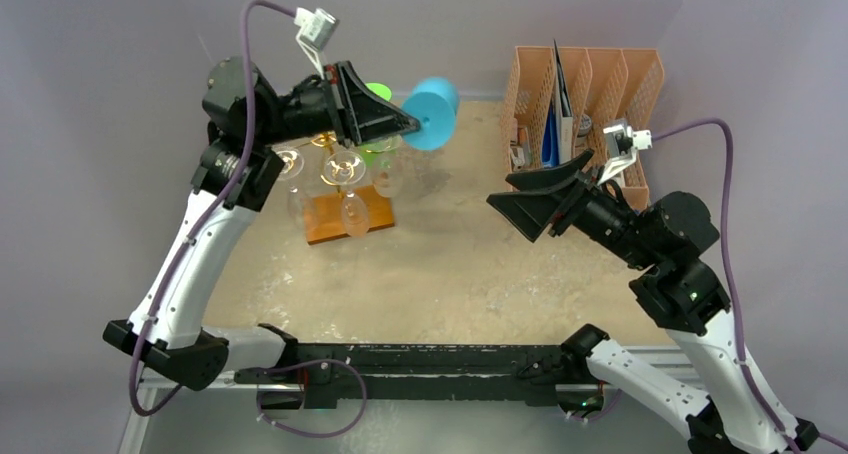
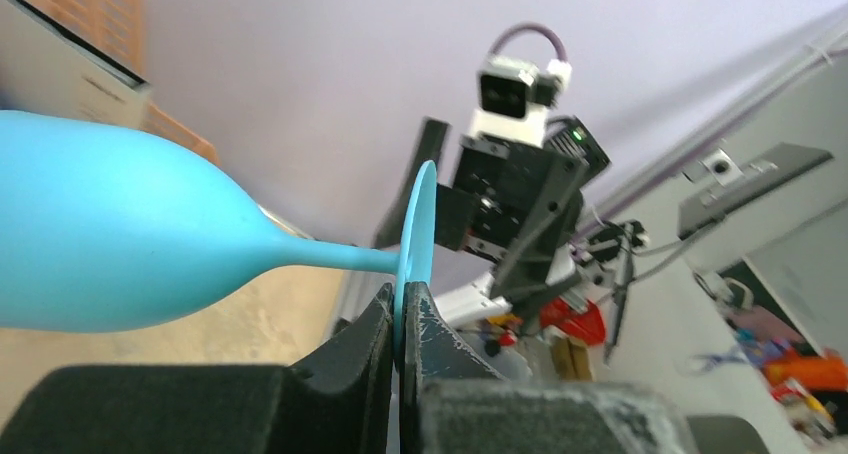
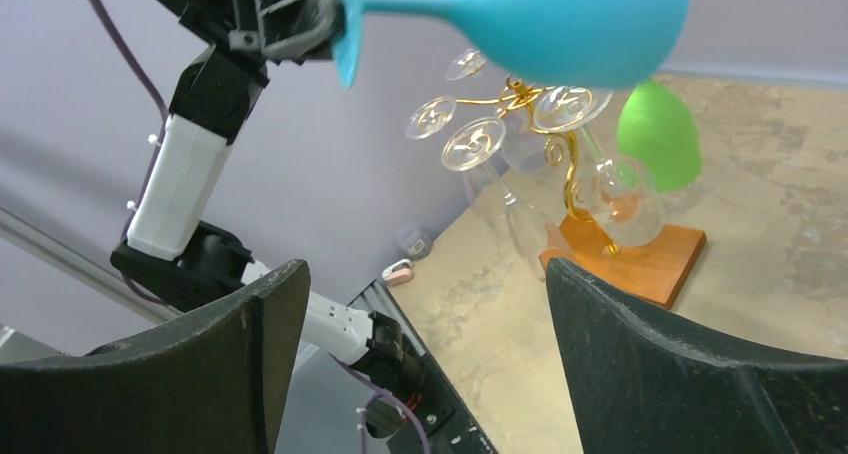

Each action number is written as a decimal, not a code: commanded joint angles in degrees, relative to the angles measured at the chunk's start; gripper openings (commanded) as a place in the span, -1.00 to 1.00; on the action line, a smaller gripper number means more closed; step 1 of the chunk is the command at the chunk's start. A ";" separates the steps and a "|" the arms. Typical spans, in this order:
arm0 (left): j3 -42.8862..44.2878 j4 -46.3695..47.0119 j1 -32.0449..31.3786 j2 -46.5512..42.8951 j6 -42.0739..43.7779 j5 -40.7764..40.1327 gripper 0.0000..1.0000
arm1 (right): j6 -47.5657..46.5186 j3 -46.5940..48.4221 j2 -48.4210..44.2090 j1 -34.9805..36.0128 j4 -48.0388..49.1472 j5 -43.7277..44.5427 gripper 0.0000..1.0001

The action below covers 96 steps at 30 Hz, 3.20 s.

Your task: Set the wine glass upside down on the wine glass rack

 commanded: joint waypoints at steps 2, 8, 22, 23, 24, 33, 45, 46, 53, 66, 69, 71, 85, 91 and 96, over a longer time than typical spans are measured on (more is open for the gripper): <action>9.29 1.44 10.99 3.19 1.78 0.46 -1.00 | -3.13 -1.20 -0.84 0.15 3.27 1.30 0.79; 18.56 -0.61 22.64 9.92 1.36 -1.02 -1.00 | -3.40 -0.92 0.79 0.17 3.67 -2.28 0.77; 4.11 6.91 42.93 10.49 -7.18 -0.37 -1.00 | -2.23 -2.17 2.79 0.15 4.76 -3.61 0.75; 3.24 7.20 43.60 10.54 -7.72 0.19 -1.00 | -2.19 -2.29 2.89 0.15 4.76 -3.62 0.75; 2.45 7.25 44.17 10.63 -8.29 0.59 -1.00 | -2.10 -2.38 2.98 0.20 4.84 -3.57 0.75; -1.59 6.04 46.11 11.81 -14.31 5.17 -1.00 | -1.30 -2.74 2.36 0.20 4.59 -1.05 0.72; -5.27 1.19 46.19 9.60 -17.24 0.43 -1.00 | -1.40 -2.76 1.16 0.18 5.02 -0.54 0.71; -5.67 1.48 46.19 9.71 -17.42 0.32 -1.00 | -1.26 -2.79 1.17 0.20 4.98 -0.54 0.71; -6.52 1.59 46.19 11.83 -18.88 3.80 -1.00 | -1.37 -2.71 1.05 0.16 4.84 -0.54 0.71; -6.73 -6.38 46.19 10.51 -13.99 3.47 -1.00 | -0.17 -3.31 1.53 0.15 8.09 -3.20 0.70; -6.67 -6.76 46.19 10.19 -13.87 4.21 -1.00 | -0.16 -3.16 1.38 0.15 7.82 -3.27 0.70; -6.69 -6.74 46.19 10.15 -13.94 4.90 -1.00 | -0.29 -3.14 1.18 0.16 7.38 -3.27 0.70; -9.77 0.37 45.97 9.53 -17.89 9.43 -1.00 | -0.42 -3.23 2.01 0.23 7.12 -3.30 0.70; -9.57 2.73 43.95 9.77 -17.86 11.31 -1.00 | -0.39 -3.18 2.04 0.15 6.99 -3.43 0.70; -8.73 0.94 42.71 10.07 -15.54 11.13 -1.00 | -0.79 -2.64 2.19 0.20 5.98 -3.75 0.70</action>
